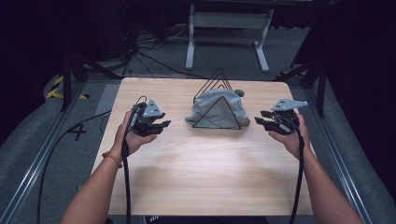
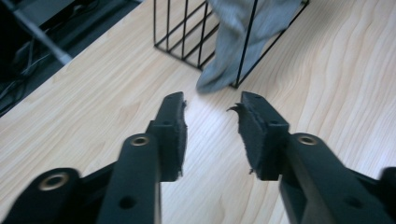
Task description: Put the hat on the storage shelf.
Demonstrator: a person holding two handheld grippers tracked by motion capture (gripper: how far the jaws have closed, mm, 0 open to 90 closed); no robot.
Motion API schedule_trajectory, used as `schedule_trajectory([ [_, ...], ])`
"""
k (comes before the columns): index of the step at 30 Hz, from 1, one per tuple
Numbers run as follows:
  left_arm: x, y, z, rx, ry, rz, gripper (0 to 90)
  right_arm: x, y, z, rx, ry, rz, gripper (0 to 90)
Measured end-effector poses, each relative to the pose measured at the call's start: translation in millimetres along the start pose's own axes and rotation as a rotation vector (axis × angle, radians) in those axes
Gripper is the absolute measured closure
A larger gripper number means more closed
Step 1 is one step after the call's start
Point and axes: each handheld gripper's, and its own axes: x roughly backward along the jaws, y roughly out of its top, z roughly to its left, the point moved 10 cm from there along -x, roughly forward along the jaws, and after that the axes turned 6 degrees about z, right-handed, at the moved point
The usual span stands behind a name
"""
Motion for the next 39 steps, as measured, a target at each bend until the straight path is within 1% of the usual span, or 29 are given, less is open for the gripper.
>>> schedule_trajectory([
  [1,1.3,-5.2,-1.2,-0.004,-0.001,0.012,57.1,1.2,-2.7,-0.4,-0.002,-0.003,0.004,57.0],
  [3,4.3,-15.6,-1.9,-0.022,0.013,0.031,53.5,3.6,-10.5,-0.9,0.002,-0.011,0.015,52.9],
  [4,4.3,-15.6,-1.9,-0.022,0.013,0.031,50.1,3.6,-10.5,-0.9,0.002,-0.011,0.015,52.9],
  [5,5.7,-19.9,-2.6,-0.025,0.015,0.037,50.1,4.8,-15.7,-0.4,0.002,-0.009,0.024,51.4],
  [6,7.1,-24.6,-2.8,-0.028,0.021,0.043,45.2,6.5,-23.8,-1.0,-0.005,-0.015,0.039,47.9],
  [7,7.9,-30.0,-3.5,-0.022,0.023,0.054,45.2,6.5,-23.8,-1.0,-0.005,-0.015,0.039,47.9],
  [8,8.0,-35.5,-3.8,-0.020,0.027,0.068,40.3,8.4,-31.7,-1.9,-0.016,-0.016,0.045,46.5],
  [9,8.0,-41.3,-4.2,-0.026,0.033,0.083,40.3,8.4,-31.7,-1.9,-0.016,-0.016,0.045,46.5],
  [10,8.3,-48.7,-5.3,-0.030,0.038,0.101,38.1,9.1,-35.5,-1.9,-0.021,-0.014,0.048,45.2],
  [11,8.5,-52.8,-6.1,-0.029,0.035,0.108,37.5,9.5,-40.7,-2.5,-0.020,-0.016,0.062,43.3],
  [13,8.3,-64.2,-8.9,-0.015,0.029,0.118,36.0,11.2,-47.1,-2.7,-0.019,-0.025,0.067,43.7],
  [15,9.1,-73.9,-10.7,-0.016,0.032,0.130,33.4,12.6,-55.4,-1.6,-0.018,-0.023,0.075,43.6],
  [16,9.1,-73.9,-10.7,-0.016,0.032,0.130,33.1,12.6,-55.4,-1.6,-0.018,-0.023,0.075,43.6],
  [17,10.0,-81.1,-12.6,-0.020,0.034,0.142,33.1,13.0,-59.9,-0.2,-0.020,-0.019,0.077,43.2],
  [18,10.2,-84.1,-14.1,-0.014,0.034,0.139,31.5,13.4,-66.9,1.5,-0.010,-0.024,0.088,42.1],
  [19,11.0,-87.5,-15.1,-0.018,0.032,0.145,31.3,13.7,-70.4,2.3,-0.002,-0.032,0.093,41.4],
  [21,12.3,-93.7,-18.1,-0.021,0.031,0.156,30.5,15.2,-76.8,4.9,0.001,-0.030,0.097,40.8],
  [24,14.3,-102.8,-21.9,-0.018,0.023,0.164,29.2,18.0,-86.9,8.1,-0.014,-0.021,0.090,39.4],
  [26,14.8,-109.8,-23.9,-0.022,0.026,0.175,28.1,18.8,-95.3,9.4,-0.008,-0.027,0.095,38.6],
  [27,14.7,-112.9,-26.0,-0.016,0.015,0.177,27.4,18.8,-100.8,10.6,-0.013,-0.028,0.097,38.0],
  [28,14.8,-115.1,-26.9,-0.020,0.013,0.180,26.0,19.1,-105.4,11.2,-0.012,-0.028,0.102,37.6],
  [30,14.2,-120.7,-29.1,-0.018,0.018,0.178,25.7,20.1,-111.9,12.0,-0.018,-0.032,0.107,37.1],
  [31,13.5,-124.1,-30.5,-0.022,0.015,0.174,25.5,21.3,-116.2,12.4,-0.015,-0.032,0.111,37.0],
  [33,12.6,-130.3,-32.9,-0.018,0.009,0.172,25.0,24.6,-124.4,13.2,-0.024,-0.033,0.109,36.7],
  [34,12.2,-132.6,-34.1,-0.016,0.000,0.170,24.7,26.5,-129.3,13.5,-0.026,-0.033,0.109,36.5],
  [37,12.0,-139.4,-36.1,-0.015,-0.007,0.165,23.8,30.3,-140.6,13.7,-0.021,-0.042,0.113,36.3],
  [38,12.7,-141.8,-36.5,-0.017,-0.003,0.162,23.7,31.2,-144.6,14.0,-0.030,-0.043,0.108,36.3],
  [39,13.2,-144.0,-37.1,-0.015,-0.008,0.165,23.7,31.7,-148.4,14.7,-0.041,-0.035,0.101,36.2],
])
